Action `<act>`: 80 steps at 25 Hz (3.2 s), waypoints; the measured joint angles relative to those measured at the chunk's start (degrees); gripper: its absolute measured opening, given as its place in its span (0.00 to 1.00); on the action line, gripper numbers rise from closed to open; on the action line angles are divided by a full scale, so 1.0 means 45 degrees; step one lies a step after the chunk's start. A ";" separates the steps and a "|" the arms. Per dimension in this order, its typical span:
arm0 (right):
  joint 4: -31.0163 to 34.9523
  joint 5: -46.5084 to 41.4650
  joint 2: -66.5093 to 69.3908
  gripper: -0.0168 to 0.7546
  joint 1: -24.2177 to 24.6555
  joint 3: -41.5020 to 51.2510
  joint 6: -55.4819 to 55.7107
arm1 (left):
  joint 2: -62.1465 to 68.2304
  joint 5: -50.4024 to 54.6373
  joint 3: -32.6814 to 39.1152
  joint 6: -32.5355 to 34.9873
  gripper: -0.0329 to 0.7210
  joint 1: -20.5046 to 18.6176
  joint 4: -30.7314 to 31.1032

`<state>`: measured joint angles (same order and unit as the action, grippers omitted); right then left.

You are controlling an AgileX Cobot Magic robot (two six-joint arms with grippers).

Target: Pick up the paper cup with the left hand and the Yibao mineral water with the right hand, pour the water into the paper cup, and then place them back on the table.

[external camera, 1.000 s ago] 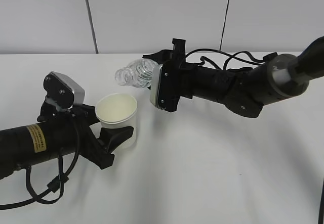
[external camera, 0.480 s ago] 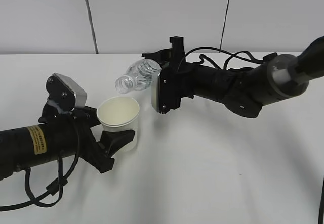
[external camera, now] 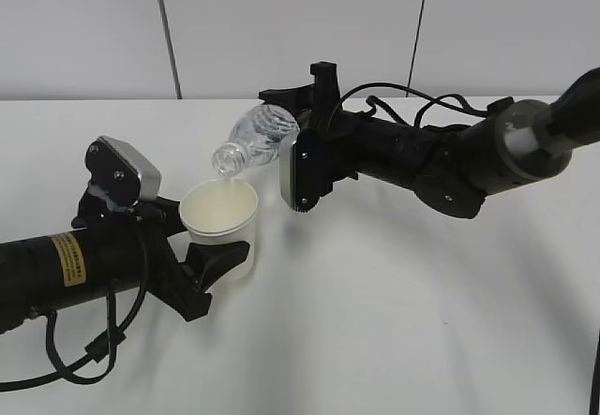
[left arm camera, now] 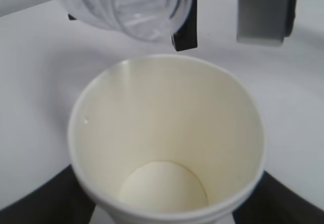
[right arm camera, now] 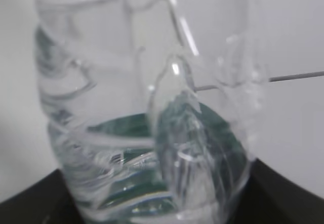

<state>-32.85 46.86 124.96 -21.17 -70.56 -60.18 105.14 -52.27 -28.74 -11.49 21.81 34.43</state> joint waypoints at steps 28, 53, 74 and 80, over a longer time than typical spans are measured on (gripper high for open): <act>0.0000 0.0000 0.0000 0.61 0.0000 0.0000 -0.1345 | 0.0000 -0.0089 0.0000 0.0000 0.66 0.0000 0.0000; 0.0253 0.0058 0.0000 0.61 0.0000 0.0000 -0.1849 | 0.0000 -0.0089 0.0000 0.0000 0.65 0.0000 0.0056; 0.0332 0.0130 0.0000 0.61 0.0000 0.0000 -0.2395 | 0.0000 0.0006 0.0000 0.0000 0.64 0.0000 0.0056; 0.0390 0.0159 0.0000 0.61 0.0000 0.0000 -0.2430 | 0.0000 0.0006 0.0000 0.0000 0.64 0.0000 0.0056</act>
<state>-31.10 47.57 124.96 -21.17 -70.56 -71.11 105.14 -52.25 -28.74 -11.49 21.81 34.68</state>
